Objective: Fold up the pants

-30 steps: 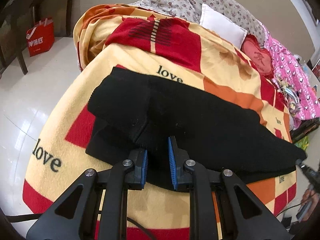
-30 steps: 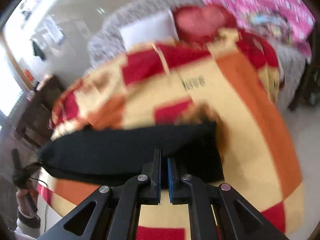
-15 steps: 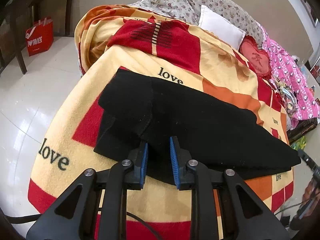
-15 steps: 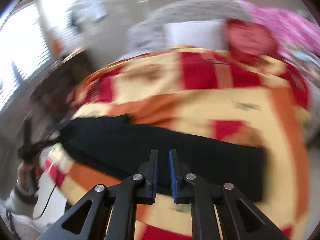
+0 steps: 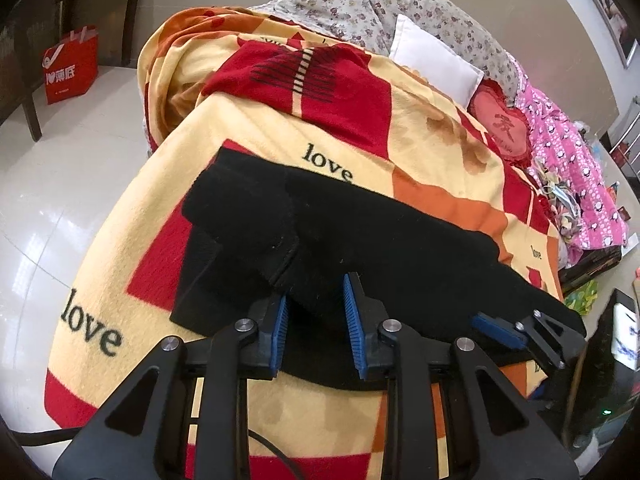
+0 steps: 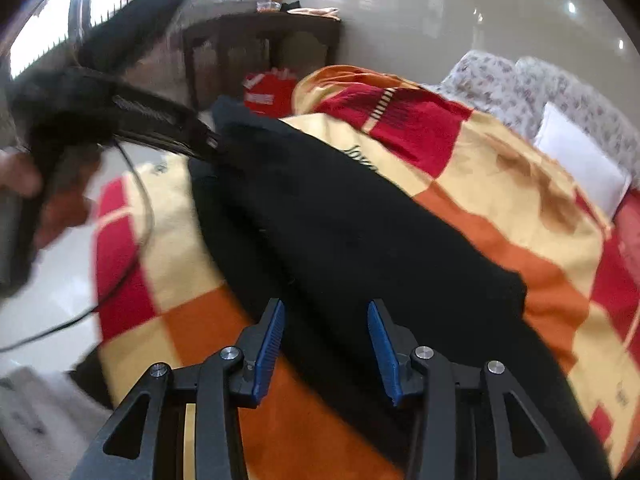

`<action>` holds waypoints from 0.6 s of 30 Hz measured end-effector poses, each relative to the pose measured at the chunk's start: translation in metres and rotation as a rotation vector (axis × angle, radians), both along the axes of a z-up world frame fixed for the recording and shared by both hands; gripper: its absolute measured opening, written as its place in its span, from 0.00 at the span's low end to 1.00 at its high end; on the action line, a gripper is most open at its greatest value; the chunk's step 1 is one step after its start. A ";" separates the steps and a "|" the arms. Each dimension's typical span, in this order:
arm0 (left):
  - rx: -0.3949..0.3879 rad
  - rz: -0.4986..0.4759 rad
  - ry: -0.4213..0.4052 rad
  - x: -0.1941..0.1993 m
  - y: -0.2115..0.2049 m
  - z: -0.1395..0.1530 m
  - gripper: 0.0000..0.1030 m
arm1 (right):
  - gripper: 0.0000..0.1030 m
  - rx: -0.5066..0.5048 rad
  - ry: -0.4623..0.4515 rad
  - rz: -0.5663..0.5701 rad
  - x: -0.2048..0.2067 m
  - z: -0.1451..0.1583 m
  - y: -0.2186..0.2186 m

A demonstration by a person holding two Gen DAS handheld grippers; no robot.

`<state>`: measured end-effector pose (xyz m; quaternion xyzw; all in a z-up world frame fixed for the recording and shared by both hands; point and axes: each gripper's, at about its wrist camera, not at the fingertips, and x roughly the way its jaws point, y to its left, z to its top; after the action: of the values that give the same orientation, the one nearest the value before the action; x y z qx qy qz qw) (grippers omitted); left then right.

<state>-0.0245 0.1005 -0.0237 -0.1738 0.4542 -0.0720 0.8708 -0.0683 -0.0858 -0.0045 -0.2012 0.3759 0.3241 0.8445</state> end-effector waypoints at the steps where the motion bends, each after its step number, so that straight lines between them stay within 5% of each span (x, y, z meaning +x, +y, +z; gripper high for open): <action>1: 0.002 0.000 -0.003 0.001 0.000 0.000 0.24 | 0.38 0.011 0.006 -0.007 0.005 -0.002 0.001; 5: 0.001 0.005 0.004 0.002 0.000 -0.002 0.24 | 0.08 0.102 0.062 -0.021 0.024 0.004 -0.008; 11: 0.023 0.000 -0.012 -0.011 0.006 -0.001 0.31 | 0.05 0.163 0.102 0.014 0.006 0.032 -0.013; 18: 0.029 0.048 0.047 -0.018 0.026 -0.017 0.36 | 0.13 0.150 0.167 -0.017 0.000 0.000 -0.010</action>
<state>-0.0426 0.1264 -0.0412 -0.1735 0.4714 -0.0406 0.8637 -0.0682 -0.0961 -0.0048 -0.1065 0.4211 0.3599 0.8257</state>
